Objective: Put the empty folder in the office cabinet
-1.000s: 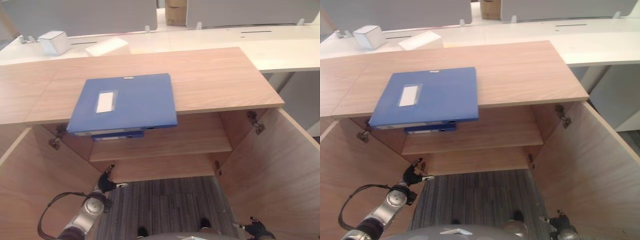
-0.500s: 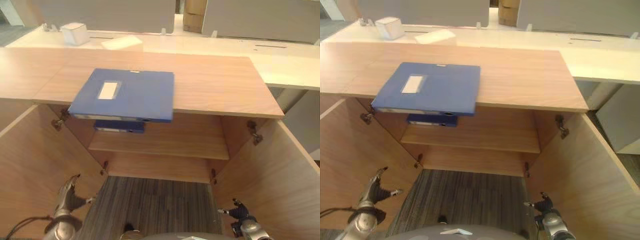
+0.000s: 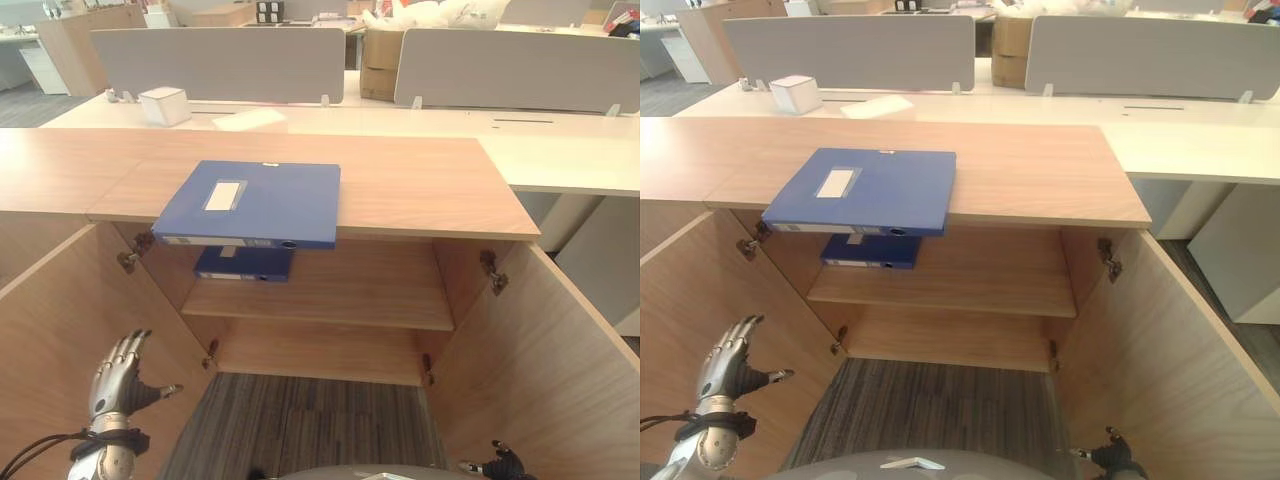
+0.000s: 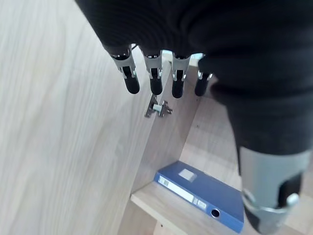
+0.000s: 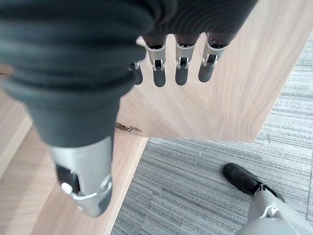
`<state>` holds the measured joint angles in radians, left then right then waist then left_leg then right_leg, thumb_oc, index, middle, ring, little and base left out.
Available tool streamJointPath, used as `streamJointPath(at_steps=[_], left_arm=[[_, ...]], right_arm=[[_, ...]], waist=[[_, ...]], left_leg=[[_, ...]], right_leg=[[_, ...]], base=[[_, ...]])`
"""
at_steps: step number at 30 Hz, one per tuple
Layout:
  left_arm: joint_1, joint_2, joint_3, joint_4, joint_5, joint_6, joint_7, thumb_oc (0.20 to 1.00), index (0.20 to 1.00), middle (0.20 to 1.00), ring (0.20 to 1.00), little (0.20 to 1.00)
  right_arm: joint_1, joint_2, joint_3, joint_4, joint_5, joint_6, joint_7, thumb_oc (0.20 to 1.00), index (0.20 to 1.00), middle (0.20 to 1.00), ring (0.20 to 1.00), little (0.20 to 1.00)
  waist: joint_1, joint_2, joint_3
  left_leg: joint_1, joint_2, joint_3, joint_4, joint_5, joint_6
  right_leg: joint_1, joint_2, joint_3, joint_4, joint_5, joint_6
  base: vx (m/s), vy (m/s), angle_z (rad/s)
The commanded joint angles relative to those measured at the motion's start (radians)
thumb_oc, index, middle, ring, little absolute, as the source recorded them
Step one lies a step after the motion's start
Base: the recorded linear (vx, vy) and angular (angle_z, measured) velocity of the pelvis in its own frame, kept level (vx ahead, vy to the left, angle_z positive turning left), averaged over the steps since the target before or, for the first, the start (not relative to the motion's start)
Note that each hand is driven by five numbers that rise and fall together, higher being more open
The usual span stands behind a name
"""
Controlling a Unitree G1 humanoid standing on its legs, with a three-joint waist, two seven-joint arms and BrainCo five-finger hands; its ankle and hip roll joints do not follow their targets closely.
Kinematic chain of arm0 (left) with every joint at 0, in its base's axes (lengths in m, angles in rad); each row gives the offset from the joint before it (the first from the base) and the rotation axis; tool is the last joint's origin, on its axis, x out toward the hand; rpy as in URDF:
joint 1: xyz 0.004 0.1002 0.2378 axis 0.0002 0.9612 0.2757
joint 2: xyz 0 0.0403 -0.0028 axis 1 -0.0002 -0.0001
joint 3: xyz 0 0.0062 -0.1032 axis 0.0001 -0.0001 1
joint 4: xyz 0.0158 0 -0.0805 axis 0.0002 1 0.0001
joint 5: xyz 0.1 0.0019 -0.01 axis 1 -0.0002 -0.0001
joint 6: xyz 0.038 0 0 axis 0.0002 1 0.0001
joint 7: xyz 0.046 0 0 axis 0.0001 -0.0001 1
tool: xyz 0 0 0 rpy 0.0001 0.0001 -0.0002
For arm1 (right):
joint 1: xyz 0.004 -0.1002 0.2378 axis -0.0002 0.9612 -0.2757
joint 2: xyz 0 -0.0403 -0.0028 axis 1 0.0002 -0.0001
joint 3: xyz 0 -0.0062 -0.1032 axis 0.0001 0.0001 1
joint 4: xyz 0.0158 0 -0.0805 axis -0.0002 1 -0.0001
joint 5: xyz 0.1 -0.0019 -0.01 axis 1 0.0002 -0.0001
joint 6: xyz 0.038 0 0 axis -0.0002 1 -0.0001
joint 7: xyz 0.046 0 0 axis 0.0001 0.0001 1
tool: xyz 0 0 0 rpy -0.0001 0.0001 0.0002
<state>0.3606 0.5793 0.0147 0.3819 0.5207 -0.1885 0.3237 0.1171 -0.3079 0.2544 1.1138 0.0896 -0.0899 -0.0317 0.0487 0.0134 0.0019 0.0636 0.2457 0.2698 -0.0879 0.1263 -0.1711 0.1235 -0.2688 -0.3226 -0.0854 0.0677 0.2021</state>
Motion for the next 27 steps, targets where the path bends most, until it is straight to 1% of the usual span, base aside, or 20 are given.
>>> streamJointPath(at_steps=[1, 6, 10, 11, 13, 14, 18, 21, 23, 24, 27], left_arm=[[-0.037, 0.077, 0.08, -0.054, 0.073, 0.006, 0.072, 1.0, 1.0, 1.0, 1.0, 1.0], [-0.063, 0.118, 0.119, -0.083, 0.108, 0.019, 0.102, 1.0, 1.0, 1.0, 1.0, 1.0], [-0.09, 0.175, 0.149, -0.127, 0.14, 0.026, 0.13, 1.0, 1.0, 1.0, 1.0, 1.0], [-0.09, 0.175, 0.149, -0.127, 0.14, 0.026, 0.13, 1.0, 1.0, 1.0, 1.0, 1.0], [-0.107, 0.208, 0.172, -0.18, 0.169, 0.034, 0.15, 1.0, 1.0, 1.0, 1.0, 1.0], [-0.122, 0.217, 0.176, -0.191, 0.183, 0.038, 0.168, 1.0, 1.0, 1.0, 1.0, 1.0], [-0.161, 0.235, 0.173, -0.207, 0.202, 0.049, 0.194, 1.0, 1.0, 1.0, 1.0, 1.0], [-0.169, 0.256, 0.176, -0.22, 0.229, 0.055, 0.213, 1.0, 1.0, 1.0, 1.0, 1.0], [-0.172, 0.265, 0.178, -0.224, 0.237, 0.056, 0.219, 1.0, 1.0, 1.0, 1.0, 1.0], [-0.176, 0.267, 0.174, -0.224, 0.238, 0.06, 0.224, 1.0, 1.0, 1.0, 1.0, 1.0], [-0.179, 0.27, 0.162, -0.226, 0.245, 0.053, 0.219, 1.0, 1.0, 1.0, 1.0, 1.0]], right_arm=[[-0.075, -0.003, -0.043, 0.041, -0.018, -0.032, -0.018, 1.0, 1.0, 1.0, 1.0, 1.0], [-0.058, 0.005, -0.059, 0.057, -0.019, -0.027, -0.014, 1.0, 1.0, 1.0, 1.0, 1.0], [-0.052, 0.01, -0.065, 0.072, -0.031, -0.022, -0.016, 1.0, 1.0, 1.0, 1.0, 1.0], [-0.052, 0.011, -0.065, 0.072, -0.031, -0.022, -0.016, 1.0, 1.0, 1.0, 1.0, 1.0], [-0.051, 0.018, -0.064, 0.077, -0.033, -0.021, -0.016, 1.0, 1.0, 1.0, 1.0, 1.0], [-0.05, 0.028, -0.058, 0.083, -0.033, -0.021, -0.016, 1.0, 1.0, 1.0, 1.0, 1.0], [-0.058, 0.044, -0.042, 0.09, -0.036, -0.022, -0.017, 1.0, 1.0, 1.0, 1.0, 1.0], [-0.069, 0.053, -0.021, 0.092, -0.044, -0.023, -0.017, 1.0, 1.0, 1.0, 1.0, 1.0], [-0.078, 0.058, -0.009, 0.092, -0.05, -0.026, -0.019, 1.0, 1.0, 1.0, 1.0, 1.0], [-0.082, 0.058, -0.004, 0.092, -0.051, -0.027, -0.022, 1.0, 1.0, 1.0, 1.0, 1.0], [-0.083, 0.059, 0.0, 0.091, -0.049, -0.029, -0.024, 1.0, 1.0, 1.0, 1.0, 1.0]], waist=[[0.007, -0.007, 0.034], [-0.002, -0.018, 0.04], [-0.011, -0.035, 0.044], [-0.01, -0.036, 0.044], [-0.014, -0.045, 0.048], [-0.016, -0.053, 0.047], [-0.021, -0.065, 0.047], [-0.022, -0.068, 0.051], [-0.02, -0.068, 0.052], [-0.02, -0.068, 0.052], [-0.024, -0.068, 0.047]], left_leg=[[0.019, 0.022, -0.005, 0.001, -0.07, -0.009], [0.021, 0.003, -0.001, 0.001, -0.084, -0.003], [0.024, -0.026, 0.006, 0.001, -0.101, 0.008], [0.024, -0.027, 0.006, 0.001, -0.101, 0.008], [0.024, -0.044, 0.002, 0.001, -0.113, 0.016], [0.027, -0.058, 0.007, 0.001, -0.121, 0.023], [0.04, -0.075, 0.024, 0.001, -0.135, 0.032], [0.057, -0.077, 0.059, 0.001, -0.141, 0.034], [0.07, -0.074, 0.092, 0.001, -0.143, 0.032], [0.074, -0.073, 0.104, 0.001, -0.143, 0.03], [0.084, -0.068, 0.12, 0.001, -0.142, 0.026]], right_leg=[[-0.019, -0.076, -0.01, 0.025, 0.052, 0.035], [-0.03, -0.095, 0.003, 0.025, 0.073, 0.044], [-0.041, -0.116, 0.018, 0.023, 0.1, 0.055], [-0.041, -0.117, 0.019, 0.023, 0.1, 0.055], [-0.054, -0.128, 0.036, 0.026, 0.12, 0.059], [-0.061, -0.136, 0.044, 0.026, 0.132, 0.06], [-0.075, -0.145, 0.058, 0.024, 0.157, 0.06], [-0.098, -0.152, 0.054, 0.024, 0.194, 0.06], [-0.112, -0.156, 0.028, 0.024, 0.219, 0.06], [-0.115, -0.156, 0.015, 0.022, 0.226, 0.06], [-0.114, -0.154, 0.006, 0.016, 0.229, 0.06]], base=[[0.02, 0.081, -0.05], [0.01, 0.071, -0.07], [0.02, 0.084, -0.02], [0.02, 0.082, -0.07], [0.02, 0.115, -0.12], [0.01, 0.09, -0.09], [0.01, 0.052, -0.1], [0.02, 0.013, -0.29], [0.01, -0.007, -0.39], [0.01, -0.005, -0.21], [0.04, 0.0, -0.26]])
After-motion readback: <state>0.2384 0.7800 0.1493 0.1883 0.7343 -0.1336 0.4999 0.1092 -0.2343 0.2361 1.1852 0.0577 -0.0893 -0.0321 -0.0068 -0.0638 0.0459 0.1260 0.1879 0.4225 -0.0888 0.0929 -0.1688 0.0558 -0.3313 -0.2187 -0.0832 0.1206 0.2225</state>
